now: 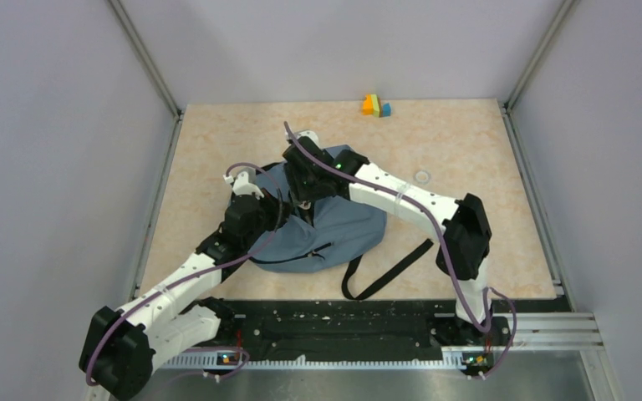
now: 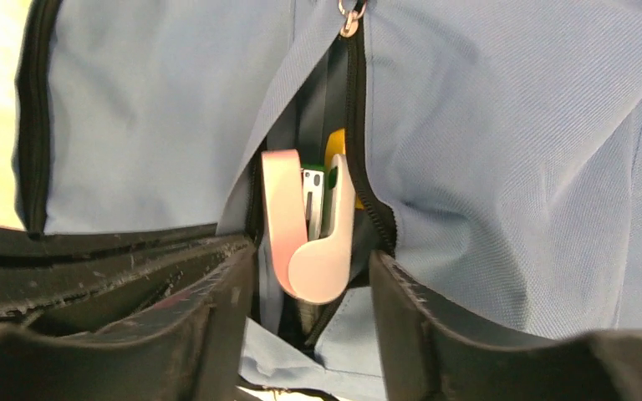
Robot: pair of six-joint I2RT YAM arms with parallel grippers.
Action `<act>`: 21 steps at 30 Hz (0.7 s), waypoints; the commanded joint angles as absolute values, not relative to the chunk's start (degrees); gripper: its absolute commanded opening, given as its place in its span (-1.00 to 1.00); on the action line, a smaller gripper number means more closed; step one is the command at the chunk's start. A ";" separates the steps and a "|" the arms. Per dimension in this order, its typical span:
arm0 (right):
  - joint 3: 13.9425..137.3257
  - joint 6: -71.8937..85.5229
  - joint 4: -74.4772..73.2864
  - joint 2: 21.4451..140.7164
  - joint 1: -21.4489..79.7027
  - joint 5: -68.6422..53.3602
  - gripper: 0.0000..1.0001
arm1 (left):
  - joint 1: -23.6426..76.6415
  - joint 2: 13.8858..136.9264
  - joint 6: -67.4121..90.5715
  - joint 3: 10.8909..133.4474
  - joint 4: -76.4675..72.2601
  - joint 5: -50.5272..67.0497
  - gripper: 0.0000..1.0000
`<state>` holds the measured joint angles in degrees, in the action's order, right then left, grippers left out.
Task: Pack the student bag
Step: Place the stationery in the student bag.
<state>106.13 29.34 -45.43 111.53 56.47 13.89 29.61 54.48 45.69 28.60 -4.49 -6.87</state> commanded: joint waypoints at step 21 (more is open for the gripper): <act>88.84 6.69 -25.37 100.72 60.77 15.46 0.09 | 29.16 53.74 44.76 30.49 -7.12 -7.68 -1.00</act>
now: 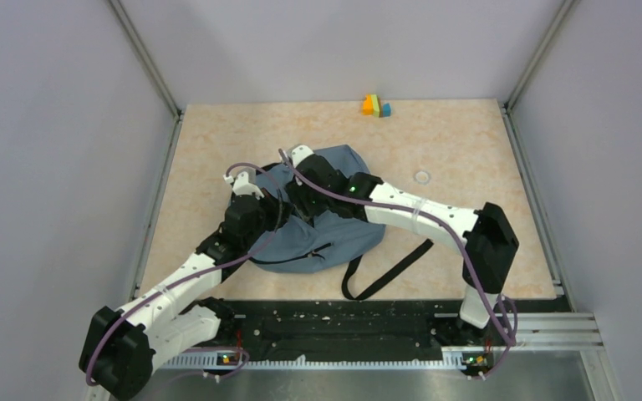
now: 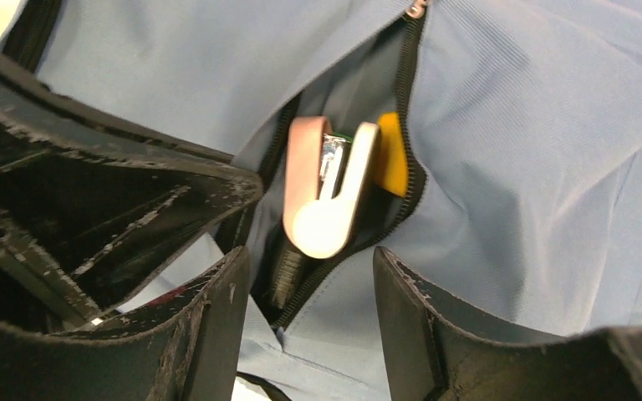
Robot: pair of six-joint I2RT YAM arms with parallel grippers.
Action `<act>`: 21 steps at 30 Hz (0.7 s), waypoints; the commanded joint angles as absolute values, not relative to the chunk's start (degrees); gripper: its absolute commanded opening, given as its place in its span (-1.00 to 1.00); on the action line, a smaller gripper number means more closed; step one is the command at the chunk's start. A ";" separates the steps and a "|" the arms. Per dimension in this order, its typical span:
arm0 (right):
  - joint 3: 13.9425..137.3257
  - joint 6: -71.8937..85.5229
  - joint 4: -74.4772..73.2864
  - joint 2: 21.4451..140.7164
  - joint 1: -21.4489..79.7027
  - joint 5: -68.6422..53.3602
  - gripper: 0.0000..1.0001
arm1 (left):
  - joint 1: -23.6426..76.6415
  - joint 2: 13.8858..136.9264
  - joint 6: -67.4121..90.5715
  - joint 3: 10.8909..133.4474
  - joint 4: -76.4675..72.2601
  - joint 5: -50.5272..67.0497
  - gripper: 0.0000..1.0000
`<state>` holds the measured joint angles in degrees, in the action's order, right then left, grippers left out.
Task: Pack the student bag
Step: Place the stationery in the student bag.
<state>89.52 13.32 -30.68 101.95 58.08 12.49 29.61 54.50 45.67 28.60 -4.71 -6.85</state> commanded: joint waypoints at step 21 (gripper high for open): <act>88.68 1.34 -21.33 107.55 62.22 27.19 -0.24 | 29.09 52.58 44.96 30.65 -6.06 -8.43 -1.00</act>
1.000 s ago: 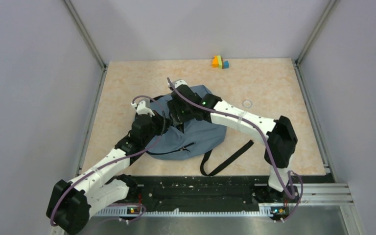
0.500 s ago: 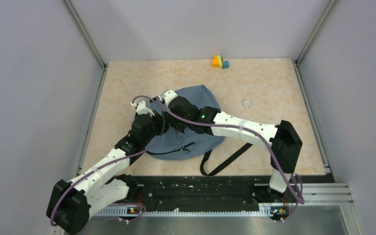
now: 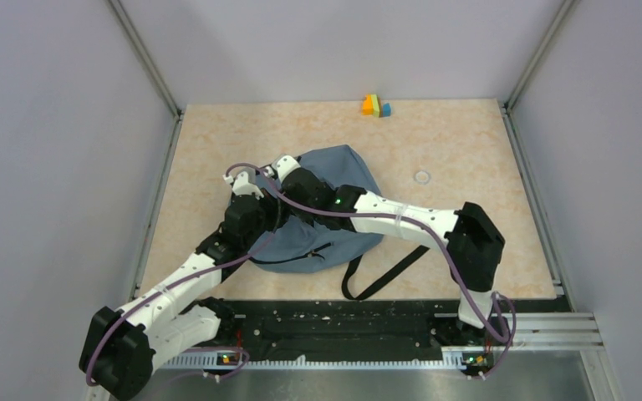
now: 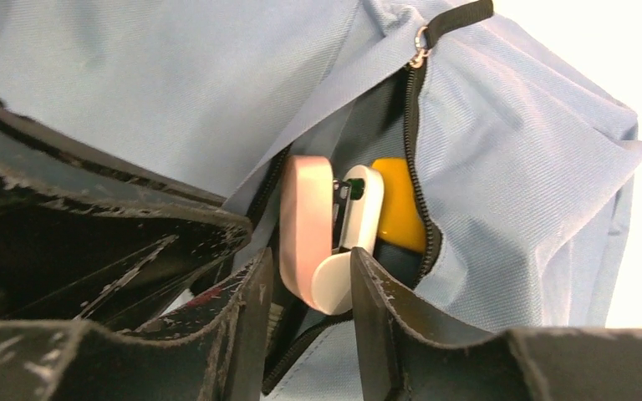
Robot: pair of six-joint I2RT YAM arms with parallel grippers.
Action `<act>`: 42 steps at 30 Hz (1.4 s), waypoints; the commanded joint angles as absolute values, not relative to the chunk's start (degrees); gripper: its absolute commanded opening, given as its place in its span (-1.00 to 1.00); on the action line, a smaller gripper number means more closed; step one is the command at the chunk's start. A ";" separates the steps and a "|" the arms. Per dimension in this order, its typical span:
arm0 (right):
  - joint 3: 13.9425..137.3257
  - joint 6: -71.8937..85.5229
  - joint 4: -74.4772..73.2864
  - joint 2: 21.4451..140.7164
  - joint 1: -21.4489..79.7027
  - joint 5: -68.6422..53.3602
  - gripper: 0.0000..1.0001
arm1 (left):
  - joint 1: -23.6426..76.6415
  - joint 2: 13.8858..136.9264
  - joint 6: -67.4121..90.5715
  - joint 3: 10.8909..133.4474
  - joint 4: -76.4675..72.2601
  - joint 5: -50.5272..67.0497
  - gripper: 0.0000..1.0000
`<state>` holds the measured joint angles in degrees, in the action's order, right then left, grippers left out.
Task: Pack the student bag
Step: Place the stationery in the student bag.
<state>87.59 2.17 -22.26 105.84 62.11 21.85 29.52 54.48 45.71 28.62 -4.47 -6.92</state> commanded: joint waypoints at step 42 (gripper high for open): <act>79.53 7.15 -24.14 81.53 49.79 13.92 0.41 | 29.00 52.38 44.39 31.19 -4.54 -9.05 -1.00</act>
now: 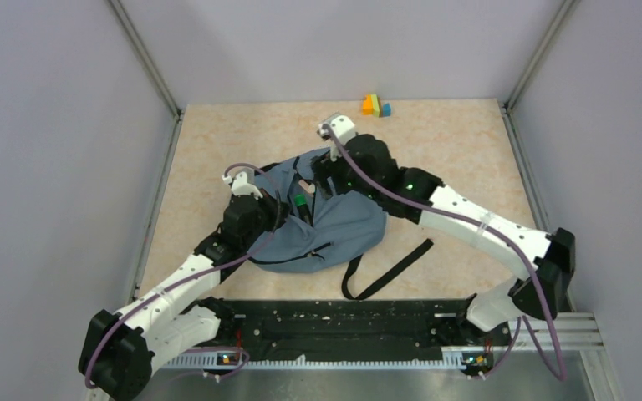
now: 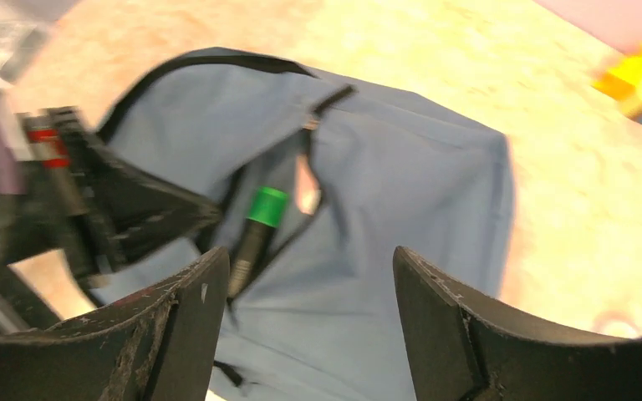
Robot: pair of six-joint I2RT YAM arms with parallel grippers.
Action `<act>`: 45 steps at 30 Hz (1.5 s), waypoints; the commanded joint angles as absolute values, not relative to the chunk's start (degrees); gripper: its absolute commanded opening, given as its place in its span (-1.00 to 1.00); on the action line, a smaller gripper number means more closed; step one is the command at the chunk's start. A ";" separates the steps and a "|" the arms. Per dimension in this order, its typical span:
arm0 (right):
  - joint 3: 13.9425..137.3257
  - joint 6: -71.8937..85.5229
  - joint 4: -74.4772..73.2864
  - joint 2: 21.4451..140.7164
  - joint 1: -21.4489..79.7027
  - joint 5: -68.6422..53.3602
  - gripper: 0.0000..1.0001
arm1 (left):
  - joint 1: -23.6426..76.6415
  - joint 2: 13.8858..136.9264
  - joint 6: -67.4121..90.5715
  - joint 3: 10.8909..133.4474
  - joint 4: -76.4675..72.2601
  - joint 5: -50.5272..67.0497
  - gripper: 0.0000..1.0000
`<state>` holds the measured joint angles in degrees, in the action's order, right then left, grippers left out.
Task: Pack the student bag
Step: Place the stationery in the student bag, then pick up the stationery from the center of the board.
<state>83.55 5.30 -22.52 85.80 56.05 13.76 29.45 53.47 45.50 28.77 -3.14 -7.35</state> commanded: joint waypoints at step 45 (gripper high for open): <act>83.13 10.69 -23.87 114.41 7.57 13.75 -0.11 | 28.66 52.04 44.48 31.30 -2.90 -9.93 -1.00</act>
